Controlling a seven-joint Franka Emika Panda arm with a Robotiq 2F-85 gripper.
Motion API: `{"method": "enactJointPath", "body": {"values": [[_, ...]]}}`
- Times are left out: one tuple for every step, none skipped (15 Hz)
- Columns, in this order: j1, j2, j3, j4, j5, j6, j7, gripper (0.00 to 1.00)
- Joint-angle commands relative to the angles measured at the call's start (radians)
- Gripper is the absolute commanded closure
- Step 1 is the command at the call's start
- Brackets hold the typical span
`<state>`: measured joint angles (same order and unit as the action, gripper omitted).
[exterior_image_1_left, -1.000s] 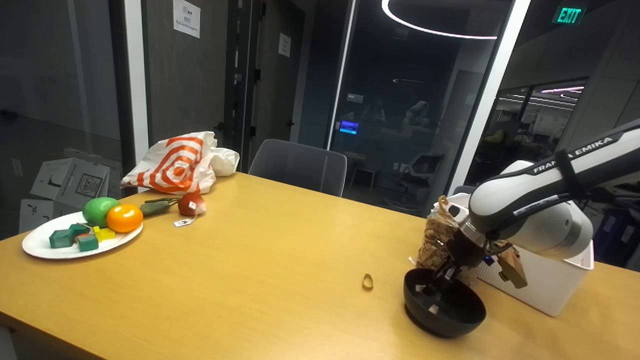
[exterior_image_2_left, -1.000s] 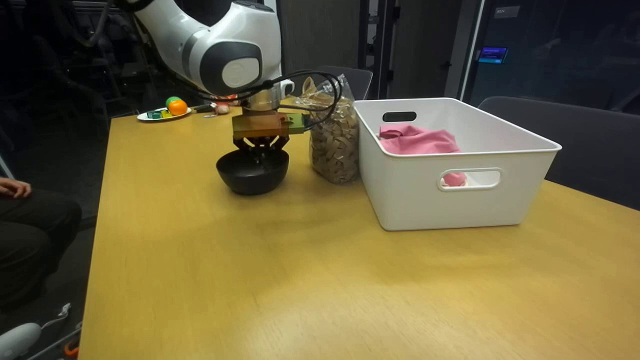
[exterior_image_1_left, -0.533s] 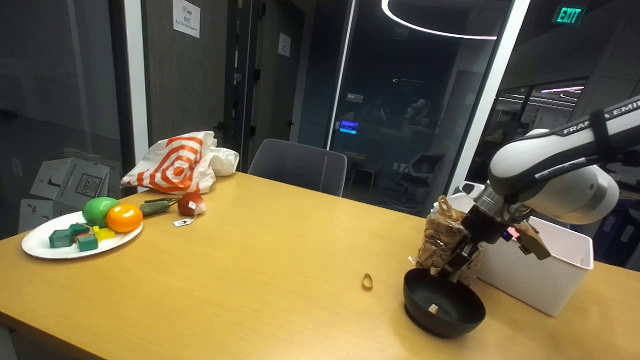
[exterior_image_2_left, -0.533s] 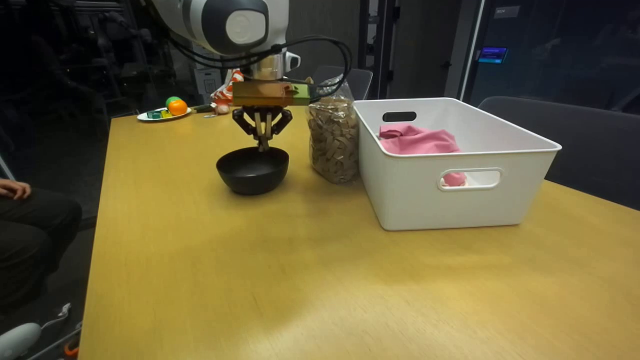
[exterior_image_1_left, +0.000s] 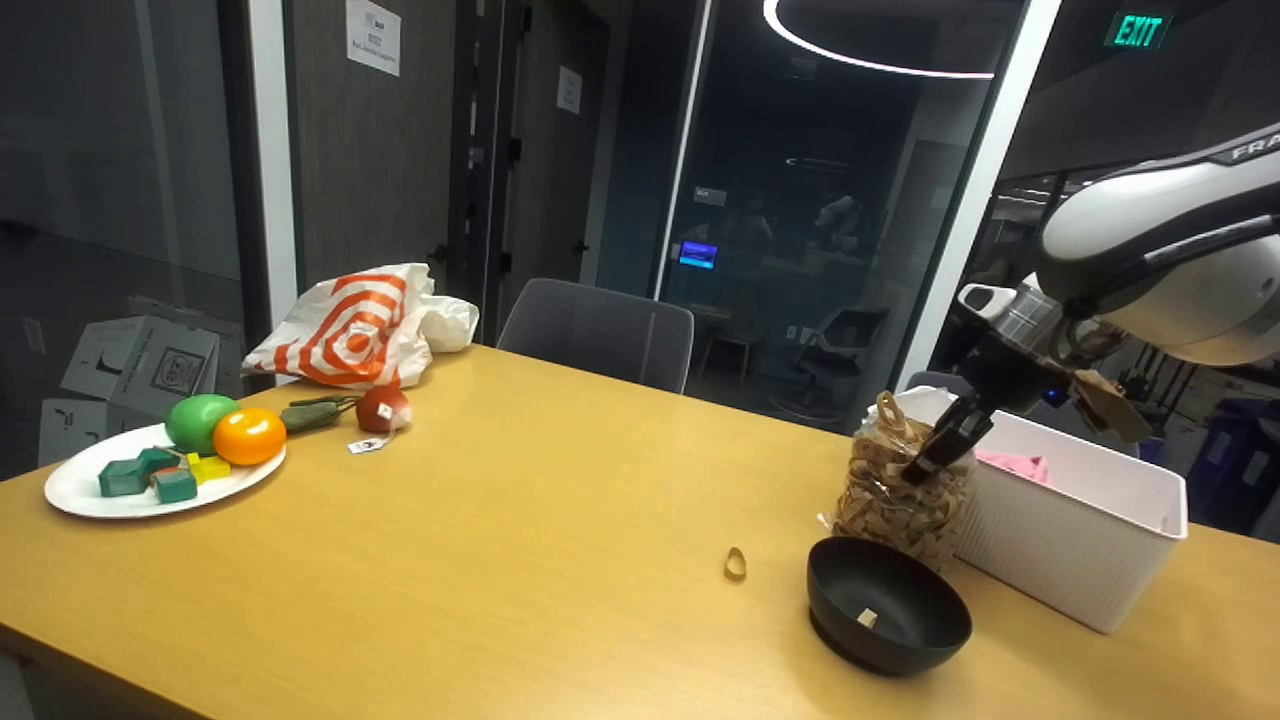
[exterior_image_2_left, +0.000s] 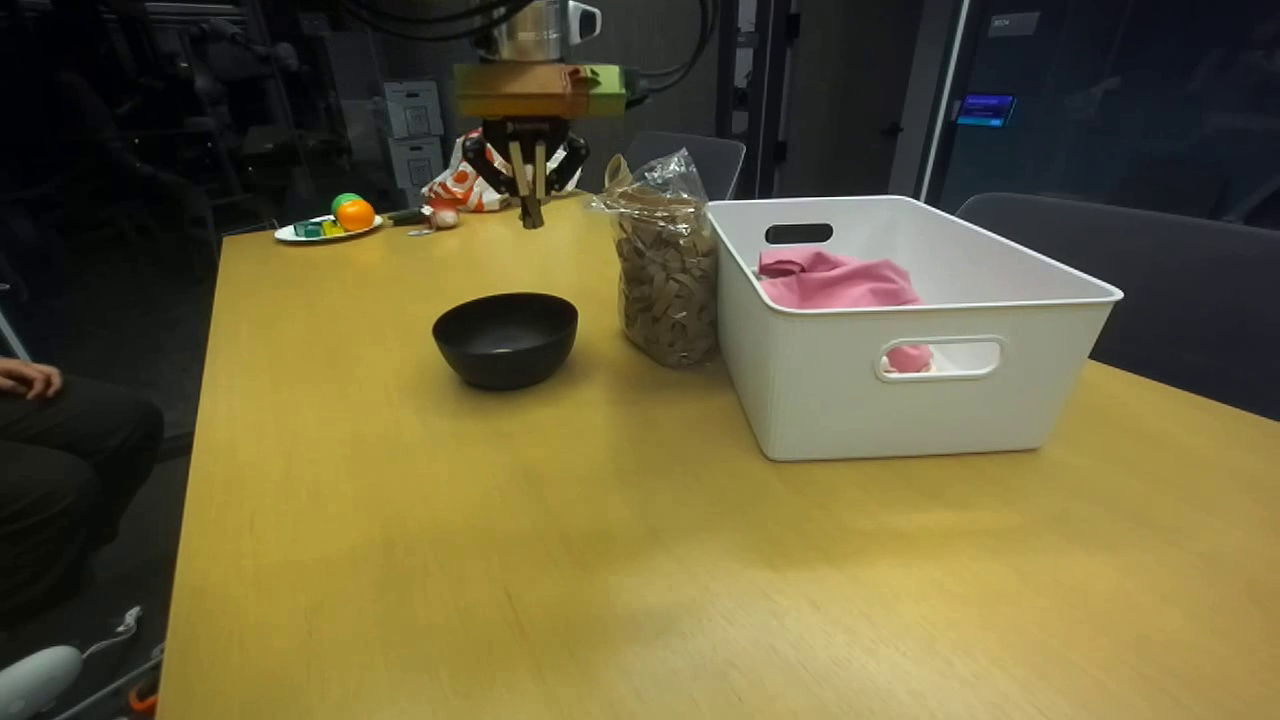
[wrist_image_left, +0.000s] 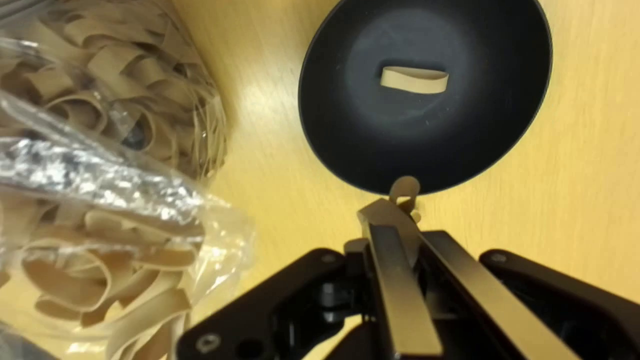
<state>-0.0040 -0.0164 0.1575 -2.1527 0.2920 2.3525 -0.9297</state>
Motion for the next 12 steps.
{"method": "enactJointPath", "body": {"values": [[0.045,-0.046,-0.028,0.003,-0.03,0.09,0.038,0.92],[0.052,-0.046,-0.029,0.006,-0.047,0.133,0.051,0.91],[0.058,-0.037,-0.029,0.011,-0.071,0.189,0.069,0.91],[0.061,-0.026,-0.029,0.014,-0.107,0.249,0.099,0.9],[0.063,-0.014,-0.029,0.016,-0.149,0.312,0.13,0.91],[0.061,0.0,-0.03,0.022,-0.215,0.36,0.181,0.91],[0.056,0.01,-0.035,0.026,-0.28,0.395,0.23,0.93],[0.051,0.018,-0.041,0.028,-0.345,0.417,0.282,0.92],[0.045,0.026,-0.05,0.029,-0.413,0.432,0.34,0.93],[0.041,0.032,-0.06,0.031,-0.476,0.436,0.396,0.9],[0.038,0.039,-0.072,0.032,-0.536,0.436,0.447,0.91],[0.035,0.045,-0.084,0.034,-0.589,0.434,0.491,0.91]]}}
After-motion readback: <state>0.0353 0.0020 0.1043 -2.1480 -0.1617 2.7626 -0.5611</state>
